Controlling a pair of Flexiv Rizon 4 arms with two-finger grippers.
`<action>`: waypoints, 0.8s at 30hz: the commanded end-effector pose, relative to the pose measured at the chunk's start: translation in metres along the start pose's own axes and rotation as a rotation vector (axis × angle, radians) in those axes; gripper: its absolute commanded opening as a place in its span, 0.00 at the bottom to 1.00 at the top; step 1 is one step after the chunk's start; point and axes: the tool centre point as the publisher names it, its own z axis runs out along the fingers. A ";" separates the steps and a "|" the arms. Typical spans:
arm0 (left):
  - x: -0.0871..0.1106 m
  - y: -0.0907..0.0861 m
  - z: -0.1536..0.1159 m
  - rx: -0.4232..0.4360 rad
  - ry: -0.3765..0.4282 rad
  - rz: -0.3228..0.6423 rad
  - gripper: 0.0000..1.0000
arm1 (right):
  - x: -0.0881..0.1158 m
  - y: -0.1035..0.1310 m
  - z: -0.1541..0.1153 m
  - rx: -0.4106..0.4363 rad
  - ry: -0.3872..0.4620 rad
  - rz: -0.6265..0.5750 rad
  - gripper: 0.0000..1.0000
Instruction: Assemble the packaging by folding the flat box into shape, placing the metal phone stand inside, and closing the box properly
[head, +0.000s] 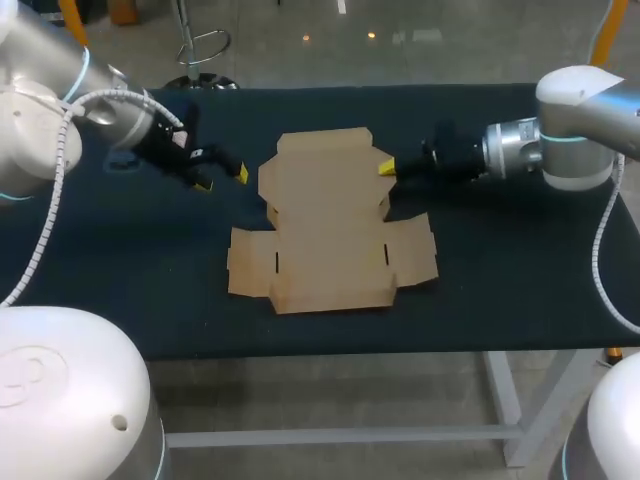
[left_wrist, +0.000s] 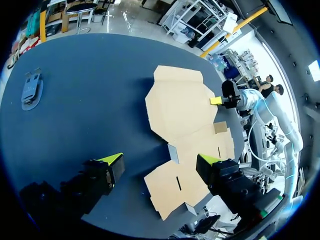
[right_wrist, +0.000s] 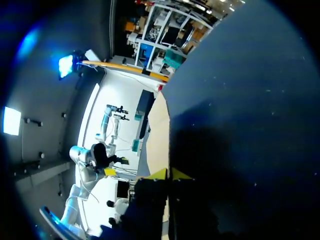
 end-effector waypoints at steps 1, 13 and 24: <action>0.001 0.010 -0.005 0.062 0.002 0.006 1.00 | 0.002 0.001 -0.008 0.040 0.065 0.005 0.00; 0.001 0.010 -0.005 0.062 0.002 0.006 1.00 | 0.002 0.001 -0.008 0.040 0.065 0.005 0.00; 0.010 0.002 -0.002 0.165 0.118 0.147 1.00 | 0.018 -0.003 -0.024 -0.042 0.109 -0.065 0.00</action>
